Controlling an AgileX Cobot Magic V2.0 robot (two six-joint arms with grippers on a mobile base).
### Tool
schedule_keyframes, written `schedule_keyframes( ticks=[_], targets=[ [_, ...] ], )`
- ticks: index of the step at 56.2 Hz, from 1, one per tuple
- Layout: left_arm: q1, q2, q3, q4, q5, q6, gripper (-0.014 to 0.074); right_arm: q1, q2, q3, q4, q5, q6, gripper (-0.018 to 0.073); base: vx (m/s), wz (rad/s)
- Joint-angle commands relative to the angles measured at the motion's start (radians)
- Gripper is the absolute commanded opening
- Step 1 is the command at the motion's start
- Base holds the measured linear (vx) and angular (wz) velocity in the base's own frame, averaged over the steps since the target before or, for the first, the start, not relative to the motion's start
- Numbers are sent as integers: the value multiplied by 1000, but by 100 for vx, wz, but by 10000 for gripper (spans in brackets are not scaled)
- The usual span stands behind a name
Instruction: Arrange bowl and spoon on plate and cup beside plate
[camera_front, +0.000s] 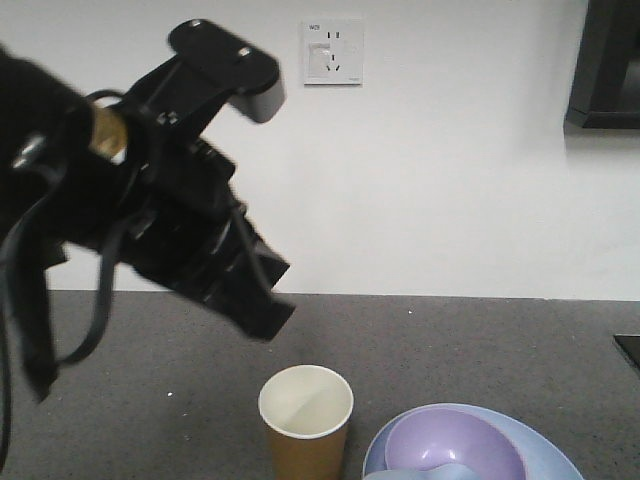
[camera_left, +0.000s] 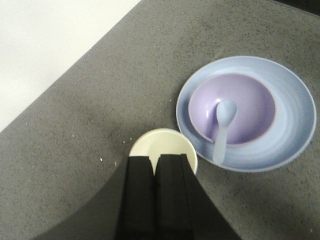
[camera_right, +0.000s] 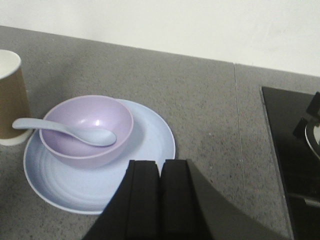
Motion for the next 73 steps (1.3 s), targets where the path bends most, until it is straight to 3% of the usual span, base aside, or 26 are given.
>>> schedule_keyframes(
  ticks=[1, 11, 16, 20, 32, 61, 64, 73],
  targets=[
    [-1, -193, 233, 5, -248, -31, 0, 1, -17, -25, 49, -121, -56, -8, 0, 0],
    [-1, -524, 859, 5, -708, -174, 0, 1, -64, -22, 225, -184, -233, -7, 0, 0],
    [-1, -653, 1044, 4, -831, -247, 0, 1, -64, -22, 258, -207, -280, -7, 0, 0],
    [-1, -725, 1125, 5, -867, -276, 0, 1, -64, -22, 259, -228, -274, -7, 0, 0],
    [-1, -830, 1167, 5, -873, -281, 0, 1, -64, -22, 256, -239, -273, -9, 0, 0],
    [-1, -826, 1167, 10, -881, -281, 0, 1, -64, -22, 256, -239, -273, -8, 0, 0],
    [-1, -826, 1167, 36, -902, -280, 0, 1, -64, -22, 256, -239, -273, -8, 0, 0],
    [32, -834, 1212, 213, -1008, -286, 0, 1, -64, -22, 256, -239, -273, -8, 0, 0]
  ],
)
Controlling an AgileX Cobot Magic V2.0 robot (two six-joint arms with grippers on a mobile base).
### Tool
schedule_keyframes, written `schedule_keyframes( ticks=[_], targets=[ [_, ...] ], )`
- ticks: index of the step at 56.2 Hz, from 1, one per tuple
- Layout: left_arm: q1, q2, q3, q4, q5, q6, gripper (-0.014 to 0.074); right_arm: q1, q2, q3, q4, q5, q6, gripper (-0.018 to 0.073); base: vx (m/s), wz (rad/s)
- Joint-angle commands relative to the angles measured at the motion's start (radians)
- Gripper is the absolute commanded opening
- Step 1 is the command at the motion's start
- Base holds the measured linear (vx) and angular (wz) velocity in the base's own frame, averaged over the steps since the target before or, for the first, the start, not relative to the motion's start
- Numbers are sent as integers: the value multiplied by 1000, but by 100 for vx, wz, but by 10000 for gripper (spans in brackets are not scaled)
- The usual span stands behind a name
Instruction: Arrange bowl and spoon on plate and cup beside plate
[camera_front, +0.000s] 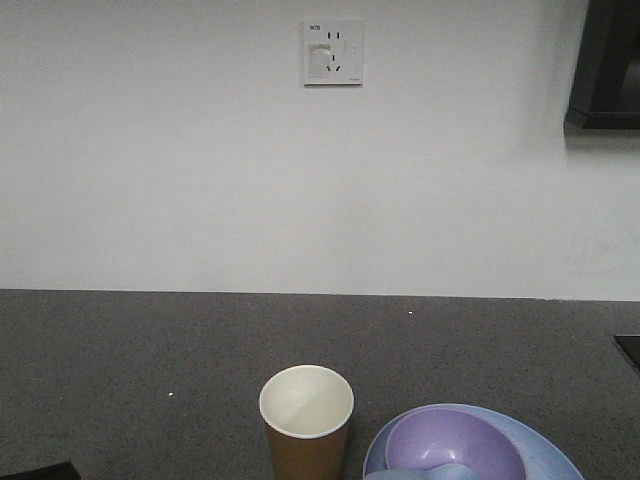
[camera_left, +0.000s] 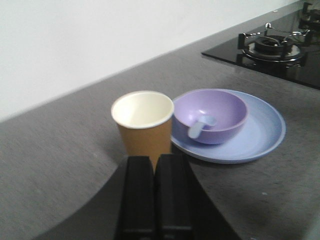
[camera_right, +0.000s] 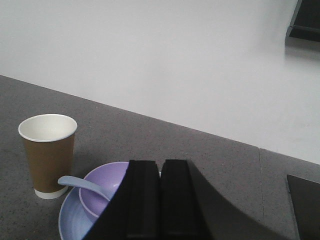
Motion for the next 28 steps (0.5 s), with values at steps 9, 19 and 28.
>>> schedule_keyframes(
  ticks=[9, 19, 28],
  targets=[
    [228, -70, 113, 3, -301, -18, 0, 1, 14, -24, 10, -90, -12, -8, 0, 1],
    [455, -252, 333, -133, -405, -18, 0, 1, 14, -24, 10, -82, -12, -8, 0, 0],
    [615, -478, 553, -194, -405, -17, 0, 1, 14, -24, 10, -82, -12, -8, 0, 0]
  ],
)
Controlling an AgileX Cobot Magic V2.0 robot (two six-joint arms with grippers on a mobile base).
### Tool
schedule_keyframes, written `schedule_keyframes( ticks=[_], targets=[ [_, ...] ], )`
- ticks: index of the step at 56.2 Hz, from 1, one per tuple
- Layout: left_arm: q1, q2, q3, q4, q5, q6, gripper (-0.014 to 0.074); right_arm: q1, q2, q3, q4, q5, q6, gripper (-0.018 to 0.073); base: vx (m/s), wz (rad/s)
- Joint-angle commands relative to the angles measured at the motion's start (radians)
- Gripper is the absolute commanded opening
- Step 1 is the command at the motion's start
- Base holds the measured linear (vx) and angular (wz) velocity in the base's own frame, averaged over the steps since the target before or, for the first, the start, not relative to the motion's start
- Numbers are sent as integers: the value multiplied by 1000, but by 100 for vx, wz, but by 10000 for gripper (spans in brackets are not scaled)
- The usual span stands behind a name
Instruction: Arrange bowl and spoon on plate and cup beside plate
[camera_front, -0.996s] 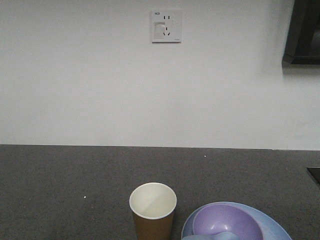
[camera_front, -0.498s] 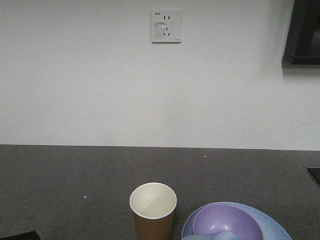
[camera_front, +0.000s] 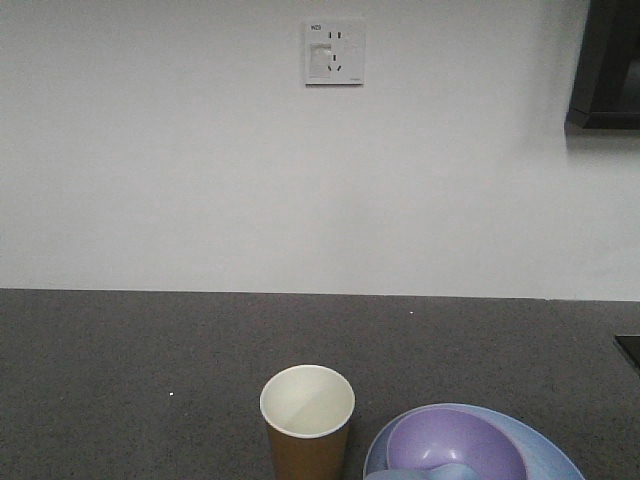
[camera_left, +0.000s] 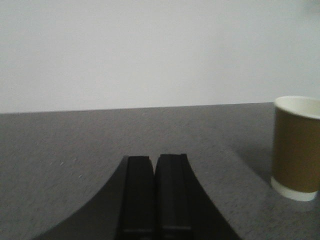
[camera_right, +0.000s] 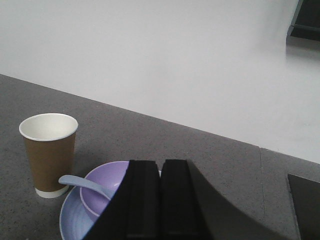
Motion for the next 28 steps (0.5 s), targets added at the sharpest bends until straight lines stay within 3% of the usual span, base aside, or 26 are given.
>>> schedule_keyframes(
  ticks=[1, 7, 28],
  targets=[
    [55, -88, 60, -31, -92, -9, 0, 1, 14, -24, 10, -83, -11, -8, 0, 0],
    [90, -184, 54, -14, 55, 5, 0, 1, 14, -24, 10, -83, -11, -8, 0, 0],
    [94, -240, 58, -6, 75, 20, 0, 1, 14, -24, 10, -83, -11, -8, 0, 0]
  ],
)
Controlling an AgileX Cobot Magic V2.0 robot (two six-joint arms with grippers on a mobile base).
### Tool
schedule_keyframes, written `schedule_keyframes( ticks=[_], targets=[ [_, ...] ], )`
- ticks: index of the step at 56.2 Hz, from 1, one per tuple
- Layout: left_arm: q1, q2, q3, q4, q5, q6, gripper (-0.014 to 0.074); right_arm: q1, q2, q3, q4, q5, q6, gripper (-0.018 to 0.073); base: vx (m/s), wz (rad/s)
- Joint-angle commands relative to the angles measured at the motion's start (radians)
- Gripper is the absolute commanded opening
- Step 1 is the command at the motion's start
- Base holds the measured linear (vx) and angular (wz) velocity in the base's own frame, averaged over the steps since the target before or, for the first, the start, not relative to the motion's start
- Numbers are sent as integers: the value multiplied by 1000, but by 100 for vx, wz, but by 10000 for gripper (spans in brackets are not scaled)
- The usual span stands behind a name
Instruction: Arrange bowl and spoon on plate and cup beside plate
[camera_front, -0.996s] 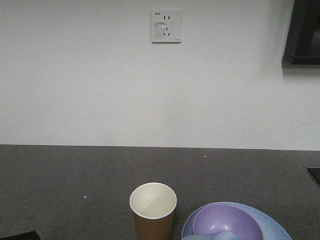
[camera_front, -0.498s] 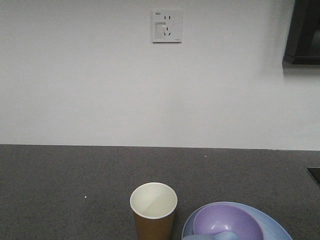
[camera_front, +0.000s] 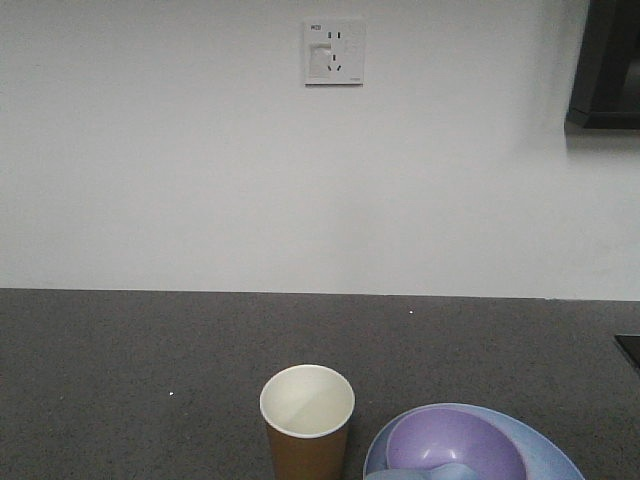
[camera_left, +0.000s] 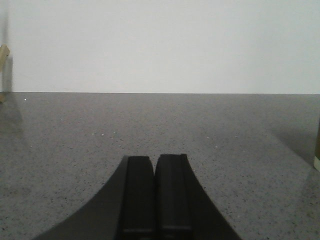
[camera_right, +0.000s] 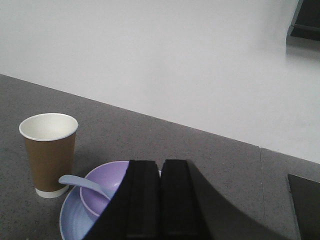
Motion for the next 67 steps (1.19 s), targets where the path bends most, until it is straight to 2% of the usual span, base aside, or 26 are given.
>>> schedule_keyframes(
  ticks=[1, 35, 45, 49, 56, 58, 63, 67],
  targets=[
    [2, -16, -25, -2, -74, 0, 0, 1, 14, -24, 10, -83, -11, -8, 0, 0],
    [2, -16, -26, -2, -73, 0, 0, 1, 14, -24, 9, -84, -11, -8, 0, 0],
    [2, -16, -26, -2, -73, 0, 0, 1, 19, -12, -18, -130, 6, -8, 0, 0],
    [2, -16, -26, -2, -73, 0, 0, -3, 16, 28, -99, -177, 85, -8, 0, 0],
    [2, -16, -26, -2, -73, 0, 0, -3, -31, 156, -314, -290, 342, -8, 0, 0],
    [2, -16, -26, -2, -73, 0, 0, -3, -48, 192, -349, -316, 385, -8, 0, 0],
    [2, -16, -26, -2, -73, 0, 0, -3, -96, 325, -419, -395, 436, -8, 0, 0],
    [2, -16, -26, -2, -73, 0, 0, -3, -139, 422, -417, -454, 429, -8, 0, 0]
  ],
)
